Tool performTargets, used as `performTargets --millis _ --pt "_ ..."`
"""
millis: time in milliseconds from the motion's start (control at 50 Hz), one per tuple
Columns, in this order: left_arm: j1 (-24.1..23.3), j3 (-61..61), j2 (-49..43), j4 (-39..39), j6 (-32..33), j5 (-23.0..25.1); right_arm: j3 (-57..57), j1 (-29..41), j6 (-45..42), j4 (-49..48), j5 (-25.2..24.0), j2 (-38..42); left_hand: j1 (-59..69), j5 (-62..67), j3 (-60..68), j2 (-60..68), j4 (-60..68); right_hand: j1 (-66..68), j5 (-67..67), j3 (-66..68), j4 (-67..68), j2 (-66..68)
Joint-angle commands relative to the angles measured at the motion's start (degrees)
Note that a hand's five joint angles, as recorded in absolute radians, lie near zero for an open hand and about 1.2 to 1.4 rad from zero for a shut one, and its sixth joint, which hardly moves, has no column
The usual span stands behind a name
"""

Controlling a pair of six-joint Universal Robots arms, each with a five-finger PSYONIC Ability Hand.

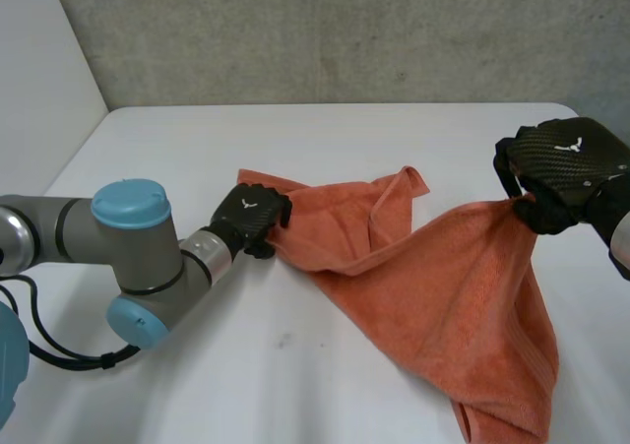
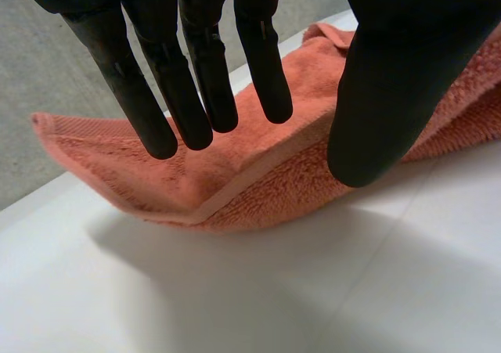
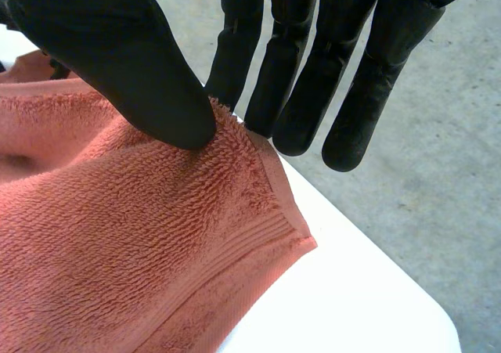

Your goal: Fold the laundry

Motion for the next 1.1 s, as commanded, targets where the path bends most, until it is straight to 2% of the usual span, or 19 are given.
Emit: performTargets --millis 20,160,320,340,360,380,480,640,720,760,820,880,940,1100 --pt "-0.46 -0.15 0.23 -0.21 -0.04 -0.06 -1.89 -1.98 -0.04 -0.52 0.26 0.35 3.4 3.88 3.59 3.56 3.51 24.9 14.16 12.49 11.93 13.34" --pt "-0.46 -0.68 0.76 -1.44 0.04 -0.06 -3.12 -3.56 -0.21 -0.87 0.61 1.05 -0.47 0.01 -0.28 -0.31 -0.36 24.9 14.16 12.49 11.93 13.34" --pt "-0.46 -0.06 -0.12 -1.09 0.13 0.03 -2.95 -4.88 0.05 -0.78 0.26 2.28 1.37 1.85 1.56 1.53 1.49 24.9 14.16 12.49 11.93 13.34" --pt "-0.46 0.11 -0.47 -1.0 0.13 0.12 -2.86 -4.88 0.14 -0.78 0.26 2.72 5.53 6.02 5.73 5.69 5.65 24.9 14.16 12.49 11.93 13.34" --pt "-0.55 0.81 -1.26 -0.92 0.22 0.12 -2.77 -4.71 0.14 -0.87 0.17 3.51 22.9 23.38 23.09 23.06 23.01 24.9 14.16 12.49 11.93 13.34" --pt "-0.55 1.17 -1.44 -0.92 0.13 0.12 -2.86 -4.62 0.14 -0.96 0.17 4.21 32.06 32.54 32.25 32.22 32.18 24.9 14.16 12.49 11.93 13.34" --pt "-0.63 4.41 -2.23 0.49 0.22 -0.41 -4.0 -4.35 -0.12 -2.97 0.34 9.39 34.99 35.47 35.18 35.15 35.11 24.9 14.16 12.49 11.93 13.34" --pt "-0.46 14.08 -1.0 7.51 0.22 -3.31 -14.72 -4.18 0.31 -6.41 1.75 19.42 34.99 35.47 35.18 35.15 35.11 24.9 14.16 12.49 11.93 13.34" --pt "-0.02 19.53 1.54 11.56 0.13 -4.54 -31.9 -0.94 1.36 -9.56 7.0 25.21 34.99 35.47 35.18 35.15 35.11 24.9 14.16 12.49 11.93 13.34" --pt "0.51 22.26 3.83 14.46 0.05 -5.5 -34.39 -0.32 1.89 -10.7 8.24 25.57 34.99 35.47 35.18 35.15 35.11 24.9 14.16 12.49 11.93 13.34" --pt "0.95 24.11 7.52 18.85 0.05 -7.44 -41.88 1.97 5.14 -19.4 13.17 25.75 34.99 35.47 35.18 35.15 35.11 24.9 14.16 12.49 11.93 13.34" --pt "1.91 23.67 11.64 21.57 -0.04 -8.67 -41.54 2.76 7.59 -24.83 14.23 24.62 34.99 35.47 35.18 35.15 35.11 24.9 14.16 12.49 11.93 13.34" --pt "2.18 21.39 14.72 22.11 -0.22 -8.58 -37.07 3.91 10.59 -29.25 14.23 19.26 34.99 35.47 35.18 35.15 35.11 24.9 14.16 12.49 11.93 13.34" --pt "4.2 4.79 22.73 21.41 0.04 -7.79 -14.33 4.44 11.04 -27.69 8.53 9.15 34.99 35.47 35.18 35.15 35.11 24.9 14.16 12.49 11.93 13.34"
